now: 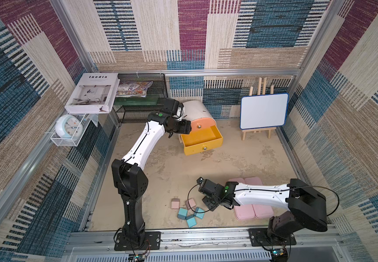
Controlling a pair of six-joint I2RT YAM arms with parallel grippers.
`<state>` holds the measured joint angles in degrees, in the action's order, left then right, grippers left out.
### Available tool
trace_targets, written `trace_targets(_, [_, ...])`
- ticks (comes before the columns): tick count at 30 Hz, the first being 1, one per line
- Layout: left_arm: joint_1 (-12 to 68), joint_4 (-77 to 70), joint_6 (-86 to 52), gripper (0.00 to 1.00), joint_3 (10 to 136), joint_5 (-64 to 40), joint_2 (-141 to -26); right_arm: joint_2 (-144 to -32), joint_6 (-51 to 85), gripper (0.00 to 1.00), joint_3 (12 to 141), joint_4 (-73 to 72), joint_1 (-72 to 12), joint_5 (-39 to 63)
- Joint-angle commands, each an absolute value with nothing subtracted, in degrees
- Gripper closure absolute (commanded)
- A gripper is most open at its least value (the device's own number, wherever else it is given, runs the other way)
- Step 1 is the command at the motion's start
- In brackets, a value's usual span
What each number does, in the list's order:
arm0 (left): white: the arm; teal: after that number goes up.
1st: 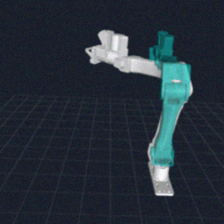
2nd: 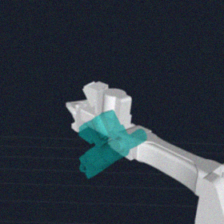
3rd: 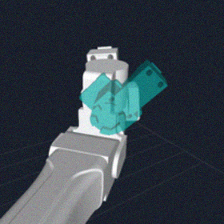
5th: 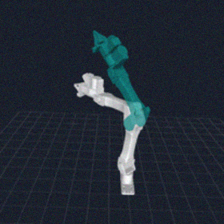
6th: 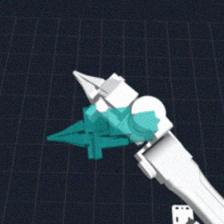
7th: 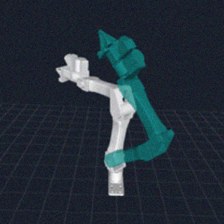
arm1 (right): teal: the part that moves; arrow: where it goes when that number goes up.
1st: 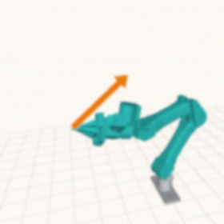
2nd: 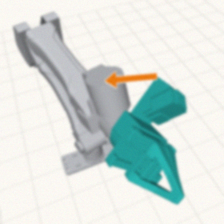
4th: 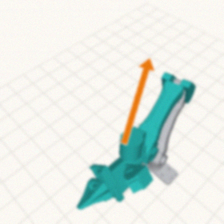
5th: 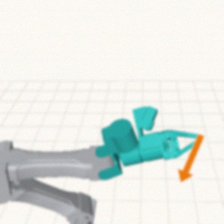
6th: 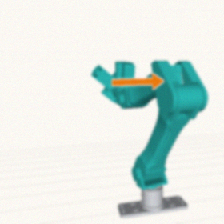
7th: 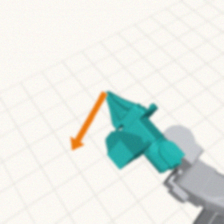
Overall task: Place the plugs into the drawer by color
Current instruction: Pick up the plug from the center of the board, then place the plug in the drawer.
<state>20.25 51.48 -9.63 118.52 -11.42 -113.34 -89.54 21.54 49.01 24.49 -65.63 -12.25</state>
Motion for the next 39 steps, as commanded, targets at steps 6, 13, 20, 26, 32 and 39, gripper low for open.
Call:
trace_targets(6, [20.3,51.4,-9.2,0.20,119.1,-11.9,-113.6,-90.2,21.3,0.45,49.6,26.4,-65.5,-13.2])
trace_targets(13, [20.3,51.5,-9.1,0.20,119.0,-11.7,-113.5,-91.1,22.6,0.45,48.9,25.7,-65.5,-13.5])
trace_targets(20, [20.3,51.5,-9.1,0.20,120.5,-10.9,-112.5,-91.3,23.9,0.51,49.5,26.7,-65.1,-14.7])
trace_targets(26, [20.3,52.0,-8.8,0.18,124.6,-9.6,-113.6,-87.4,23.2,0.55,51.4,27.7,-62.9,-13.9])
trace_targets(32, [20.1,55.4,-7.3,0.18,134.5,-7.6,-119.4,-81.3,17.6,0.56,57.5,29.2,-54.8,-11.6])
trace_targets(39, [20.0,56.2,-6.5,0.17,140.2,-9.3,-124.4,-80.5,8.7,0.55,68.4,29.1,-42.2,-10.6])
